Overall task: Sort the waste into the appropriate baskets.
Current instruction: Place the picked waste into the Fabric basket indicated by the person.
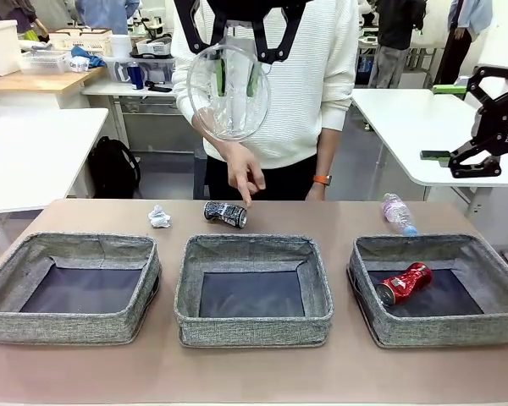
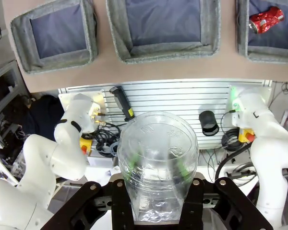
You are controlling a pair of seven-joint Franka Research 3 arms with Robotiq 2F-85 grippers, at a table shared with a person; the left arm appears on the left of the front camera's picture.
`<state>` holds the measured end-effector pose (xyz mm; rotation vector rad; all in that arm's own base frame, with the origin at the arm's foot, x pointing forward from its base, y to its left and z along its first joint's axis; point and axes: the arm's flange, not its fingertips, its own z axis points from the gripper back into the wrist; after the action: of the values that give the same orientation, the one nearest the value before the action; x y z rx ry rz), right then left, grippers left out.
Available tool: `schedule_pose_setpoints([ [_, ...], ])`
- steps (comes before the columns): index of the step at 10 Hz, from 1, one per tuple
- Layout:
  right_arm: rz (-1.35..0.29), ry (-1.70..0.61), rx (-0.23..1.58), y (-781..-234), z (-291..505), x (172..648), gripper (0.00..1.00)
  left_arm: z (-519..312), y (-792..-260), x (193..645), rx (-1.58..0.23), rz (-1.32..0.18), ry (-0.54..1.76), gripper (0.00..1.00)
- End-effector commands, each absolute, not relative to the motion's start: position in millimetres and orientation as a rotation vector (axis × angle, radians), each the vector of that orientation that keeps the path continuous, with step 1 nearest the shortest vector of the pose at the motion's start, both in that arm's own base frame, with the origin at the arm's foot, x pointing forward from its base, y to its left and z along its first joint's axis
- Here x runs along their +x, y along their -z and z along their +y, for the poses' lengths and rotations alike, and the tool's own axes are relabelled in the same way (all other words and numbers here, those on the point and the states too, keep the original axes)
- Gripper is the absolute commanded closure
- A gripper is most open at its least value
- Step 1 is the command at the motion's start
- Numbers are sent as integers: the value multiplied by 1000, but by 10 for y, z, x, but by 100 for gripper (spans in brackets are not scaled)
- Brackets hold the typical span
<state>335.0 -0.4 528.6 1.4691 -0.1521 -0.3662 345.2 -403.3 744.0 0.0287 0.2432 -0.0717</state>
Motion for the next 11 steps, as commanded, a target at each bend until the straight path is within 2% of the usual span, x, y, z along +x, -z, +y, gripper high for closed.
schedule_pose_setpoints([
  [1, -148, 387, 1492, -5324, 29, 3364, 0, -3987, -7431, 3406, 24, 233, 66, 67],
  [7, -148, 387, 1492, -5324, 29, 3364, 0, -4033, -7440, 3452, 29, 243, 72, 67],
  [9, -148, 387, 1492, -5324, 29, 3364, 0, -3925, -7071, 3383, -69, 153, 111, 67],
  [11, -148, 387, 1492, -5324, 29, 3364, 0, -3654, -6388, 3263, -142, 141, 115, 67],
])
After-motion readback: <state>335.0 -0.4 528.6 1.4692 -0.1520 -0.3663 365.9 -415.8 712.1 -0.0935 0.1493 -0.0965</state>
